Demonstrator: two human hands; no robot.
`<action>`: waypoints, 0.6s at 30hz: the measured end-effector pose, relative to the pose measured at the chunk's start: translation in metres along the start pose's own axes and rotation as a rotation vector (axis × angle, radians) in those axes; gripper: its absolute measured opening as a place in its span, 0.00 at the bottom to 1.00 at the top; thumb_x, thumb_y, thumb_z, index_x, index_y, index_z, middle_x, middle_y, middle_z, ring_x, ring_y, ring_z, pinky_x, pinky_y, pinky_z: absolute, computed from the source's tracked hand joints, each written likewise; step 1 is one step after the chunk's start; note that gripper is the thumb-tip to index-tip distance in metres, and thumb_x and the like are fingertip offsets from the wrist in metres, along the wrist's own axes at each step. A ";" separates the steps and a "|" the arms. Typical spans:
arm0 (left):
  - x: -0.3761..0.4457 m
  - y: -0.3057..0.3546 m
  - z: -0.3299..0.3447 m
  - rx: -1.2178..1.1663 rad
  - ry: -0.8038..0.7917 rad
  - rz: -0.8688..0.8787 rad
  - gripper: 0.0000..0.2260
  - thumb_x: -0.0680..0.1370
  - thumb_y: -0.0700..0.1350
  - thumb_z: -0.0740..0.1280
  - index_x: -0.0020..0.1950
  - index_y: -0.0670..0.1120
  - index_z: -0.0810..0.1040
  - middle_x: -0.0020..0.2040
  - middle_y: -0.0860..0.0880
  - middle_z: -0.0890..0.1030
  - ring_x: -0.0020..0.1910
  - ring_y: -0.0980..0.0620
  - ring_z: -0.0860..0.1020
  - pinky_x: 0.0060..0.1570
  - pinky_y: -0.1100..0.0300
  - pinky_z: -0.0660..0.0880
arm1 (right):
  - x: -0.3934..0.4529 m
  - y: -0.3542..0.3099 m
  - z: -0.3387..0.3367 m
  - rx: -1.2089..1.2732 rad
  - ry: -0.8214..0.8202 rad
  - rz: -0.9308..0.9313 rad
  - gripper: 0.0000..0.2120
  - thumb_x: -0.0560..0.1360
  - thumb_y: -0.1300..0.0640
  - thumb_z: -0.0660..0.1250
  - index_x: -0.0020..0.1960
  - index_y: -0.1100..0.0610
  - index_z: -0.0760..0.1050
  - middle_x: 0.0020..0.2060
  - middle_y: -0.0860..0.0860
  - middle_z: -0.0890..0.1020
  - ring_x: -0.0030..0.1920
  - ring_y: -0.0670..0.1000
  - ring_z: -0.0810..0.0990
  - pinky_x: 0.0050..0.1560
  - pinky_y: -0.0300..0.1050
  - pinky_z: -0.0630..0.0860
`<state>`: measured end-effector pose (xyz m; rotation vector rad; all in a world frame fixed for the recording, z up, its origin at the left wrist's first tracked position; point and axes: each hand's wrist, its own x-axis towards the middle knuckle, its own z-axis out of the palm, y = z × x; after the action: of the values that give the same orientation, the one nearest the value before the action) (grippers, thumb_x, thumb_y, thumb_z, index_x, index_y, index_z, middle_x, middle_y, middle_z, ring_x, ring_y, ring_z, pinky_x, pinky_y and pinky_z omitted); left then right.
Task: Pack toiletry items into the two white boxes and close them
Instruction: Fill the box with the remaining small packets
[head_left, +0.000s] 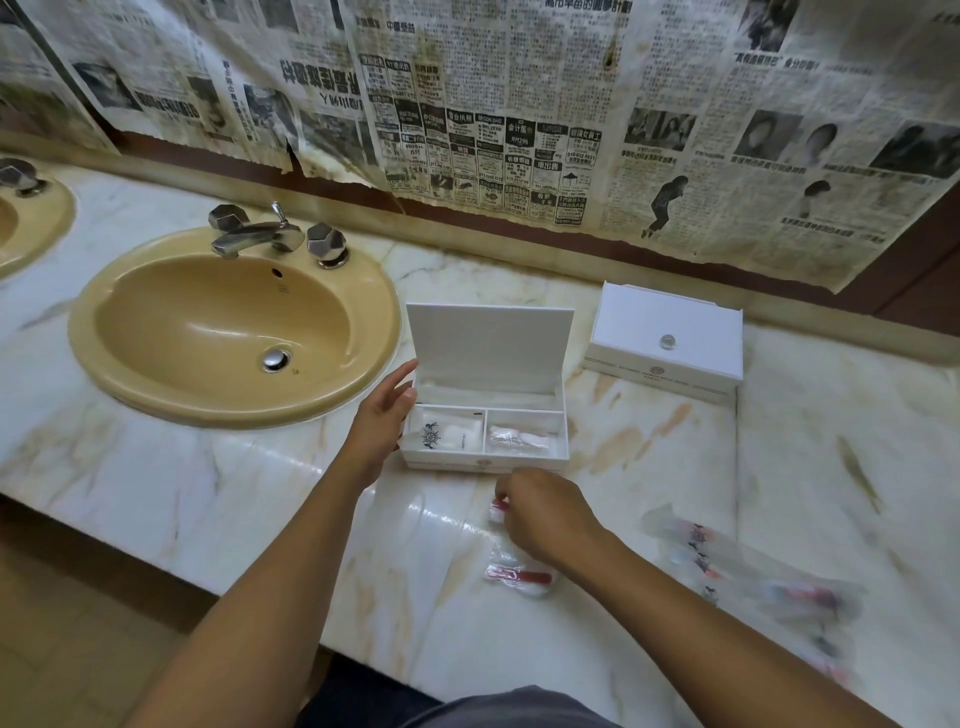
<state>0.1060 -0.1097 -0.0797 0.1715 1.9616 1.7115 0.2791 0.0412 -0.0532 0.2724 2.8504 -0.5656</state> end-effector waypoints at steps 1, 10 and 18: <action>0.000 0.000 0.000 0.002 -0.002 -0.003 0.16 0.83 0.49 0.61 0.63 0.70 0.74 0.68 0.51 0.76 0.69 0.52 0.72 0.58 0.50 0.74 | 0.001 -0.003 -0.007 0.009 0.027 -0.014 0.07 0.76 0.57 0.62 0.49 0.56 0.78 0.47 0.52 0.81 0.49 0.56 0.78 0.46 0.46 0.74; 0.000 0.000 -0.001 0.010 0.002 -0.016 0.15 0.83 0.49 0.62 0.63 0.70 0.74 0.70 0.52 0.74 0.71 0.52 0.69 0.68 0.41 0.69 | 0.033 -0.003 -0.069 0.010 0.186 0.005 0.09 0.75 0.62 0.63 0.51 0.54 0.80 0.46 0.50 0.80 0.47 0.54 0.78 0.42 0.45 0.73; -0.004 0.006 0.003 0.000 0.017 -0.031 0.15 0.83 0.49 0.61 0.63 0.69 0.73 0.71 0.50 0.72 0.72 0.53 0.68 0.58 0.51 0.70 | 0.055 0.004 -0.054 -0.015 -0.057 0.095 0.07 0.76 0.60 0.66 0.50 0.59 0.81 0.48 0.58 0.81 0.45 0.59 0.80 0.43 0.45 0.75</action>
<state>0.1095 -0.1072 -0.0728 0.1265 1.9663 1.6981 0.2178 0.0732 -0.0198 0.3807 2.7685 -0.5248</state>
